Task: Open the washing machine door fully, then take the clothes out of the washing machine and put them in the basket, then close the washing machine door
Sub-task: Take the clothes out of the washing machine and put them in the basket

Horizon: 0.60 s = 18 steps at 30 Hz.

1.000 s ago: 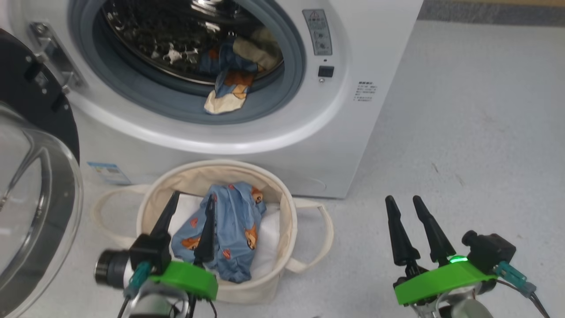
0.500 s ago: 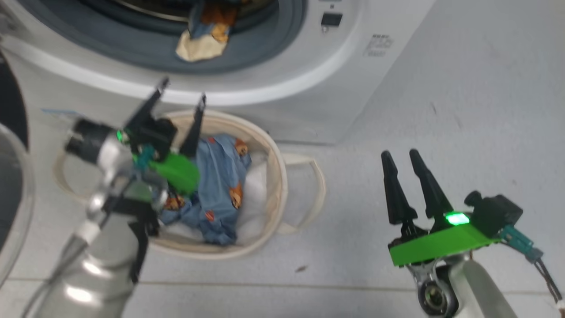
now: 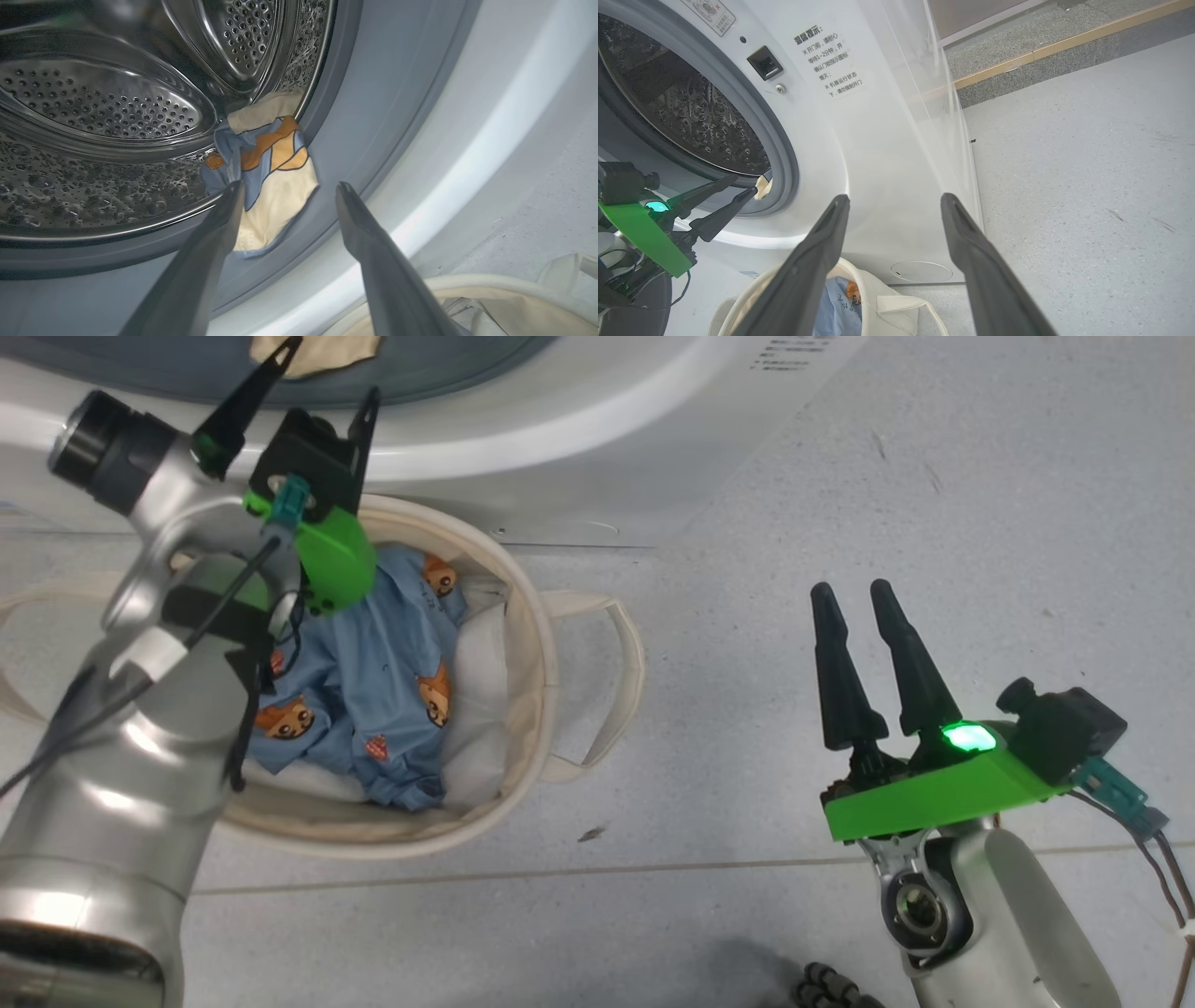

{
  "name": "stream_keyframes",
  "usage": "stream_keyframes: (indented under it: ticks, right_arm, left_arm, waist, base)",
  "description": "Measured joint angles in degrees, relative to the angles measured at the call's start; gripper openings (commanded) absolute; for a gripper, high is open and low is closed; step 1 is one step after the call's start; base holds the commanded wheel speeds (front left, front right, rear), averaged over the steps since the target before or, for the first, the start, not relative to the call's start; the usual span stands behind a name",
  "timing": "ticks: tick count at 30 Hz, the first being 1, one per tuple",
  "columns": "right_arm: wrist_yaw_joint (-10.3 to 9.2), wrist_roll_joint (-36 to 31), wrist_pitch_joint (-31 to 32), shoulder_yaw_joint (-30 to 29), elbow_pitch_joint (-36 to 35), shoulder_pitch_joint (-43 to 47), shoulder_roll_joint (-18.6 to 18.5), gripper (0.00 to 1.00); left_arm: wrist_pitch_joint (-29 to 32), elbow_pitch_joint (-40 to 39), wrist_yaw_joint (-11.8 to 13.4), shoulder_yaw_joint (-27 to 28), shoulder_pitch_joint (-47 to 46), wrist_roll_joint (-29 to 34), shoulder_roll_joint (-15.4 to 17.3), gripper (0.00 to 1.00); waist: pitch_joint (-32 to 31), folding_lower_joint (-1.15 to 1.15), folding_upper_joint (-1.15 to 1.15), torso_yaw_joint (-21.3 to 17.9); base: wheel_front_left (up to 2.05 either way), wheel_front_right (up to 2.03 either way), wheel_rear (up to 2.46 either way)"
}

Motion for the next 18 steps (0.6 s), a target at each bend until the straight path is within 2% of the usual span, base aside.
stream_keyframes:
  ticks: [7,18]
  right_arm:
    - [0.00,0.5,0.0,0.1,0.0,0.0,0.0,1.00]
    - [0.00,0.5,0.0,0.5,-0.5,-0.7,0.0,1.00]
  left_arm:
    - [-0.1,6.1,1.1,-1.4,-5.1,1.0,0.0,1.00]
    - [-0.1,12.9,0.9,-6.1,-10.9,4.4,-0.4,1.00]
  waist:
    - [0.7,0.00,0.00,-0.9]
    - [2.1,0.00,0.00,-1.1]
  base:
    - [0.00,0.00,0.00]
    - [0.00,0.00,0.00]
